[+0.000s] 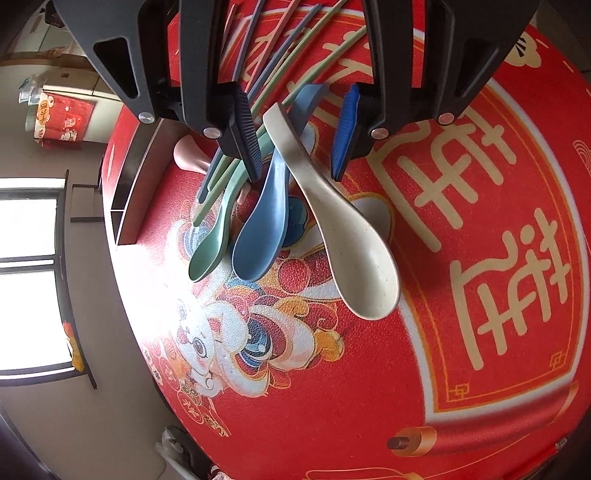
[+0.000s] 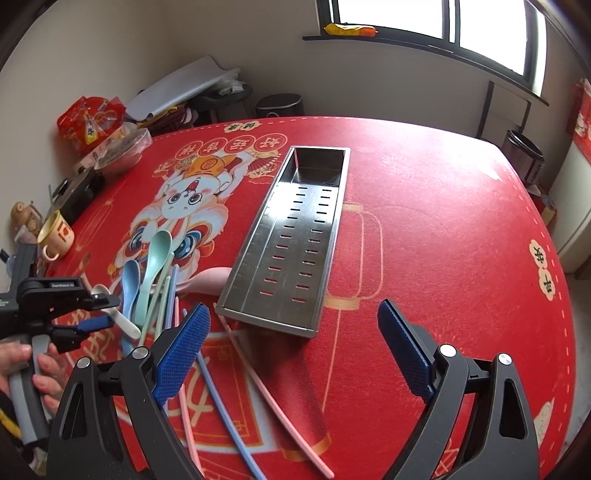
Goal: Flip cup upside down
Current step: 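Lift the cream spoon with the left gripper while the right gripper approaches the blue chopstick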
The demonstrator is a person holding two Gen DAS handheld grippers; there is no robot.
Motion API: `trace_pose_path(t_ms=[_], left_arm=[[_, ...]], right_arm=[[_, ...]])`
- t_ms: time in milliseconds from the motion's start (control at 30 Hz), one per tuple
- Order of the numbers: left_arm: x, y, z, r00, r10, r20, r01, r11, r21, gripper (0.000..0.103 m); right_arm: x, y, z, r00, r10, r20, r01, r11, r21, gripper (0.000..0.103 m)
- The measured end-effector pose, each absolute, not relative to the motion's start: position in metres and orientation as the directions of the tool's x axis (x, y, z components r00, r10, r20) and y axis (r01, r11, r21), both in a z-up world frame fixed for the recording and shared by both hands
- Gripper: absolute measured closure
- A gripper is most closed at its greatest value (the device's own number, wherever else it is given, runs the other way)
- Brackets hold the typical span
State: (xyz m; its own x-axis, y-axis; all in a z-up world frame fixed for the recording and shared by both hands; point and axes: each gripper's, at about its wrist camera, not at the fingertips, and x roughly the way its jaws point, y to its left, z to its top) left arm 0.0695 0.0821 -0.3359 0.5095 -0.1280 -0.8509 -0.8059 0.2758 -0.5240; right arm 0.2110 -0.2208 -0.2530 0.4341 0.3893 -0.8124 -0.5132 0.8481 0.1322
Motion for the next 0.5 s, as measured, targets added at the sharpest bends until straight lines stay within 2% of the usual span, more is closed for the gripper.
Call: trace_pose_path(t_ms=[133, 167, 200, 300, 500], left_arm=[[0.067, 0.083, -0.338, 0.514, -0.107, -0.851, -0.813, 0.253, -0.524, 0.067], [0.066, 0.083, -0.338, 0.515, -0.103, -0.851, -0.814, 0.25, -0.524, 0.071], [0.065, 0.083, -0.338, 0.512, -0.102, -0.853, -0.816, 0.252, -0.52, 0.082], [0.063, 0.082, -0.335, 0.507, -0.093, -0.857, -0.813, 0.278, -0.512, 0.096], [0.058, 0.085, -0.327, 0.505, -0.098, -0.858, -0.789, 0.352, -0.504, 0.097]], right_arm=[[0.213, -0.224, -0.255, 0.432, 0.384, -0.816, -0.515, 0.848, 0.126, 0.014], [0.213, -0.224, -0.255, 0.43, 0.384, -0.817, -0.516, 0.847, 0.126, 0.014], [0.213, -0.224, -0.255, 0.429, 0.384, -0.817, -0.517, 0.847, 0.127, 0.014], [0.211, -0.221, -0.255, 0.423, 0.395, -0.816, -0.522, 0.842, 0.137, 0.014], [0.207, -0.209, -0.26, 0.376, 0.439, -0.816, -0.55, 0.815, 0.185, 0.014]])
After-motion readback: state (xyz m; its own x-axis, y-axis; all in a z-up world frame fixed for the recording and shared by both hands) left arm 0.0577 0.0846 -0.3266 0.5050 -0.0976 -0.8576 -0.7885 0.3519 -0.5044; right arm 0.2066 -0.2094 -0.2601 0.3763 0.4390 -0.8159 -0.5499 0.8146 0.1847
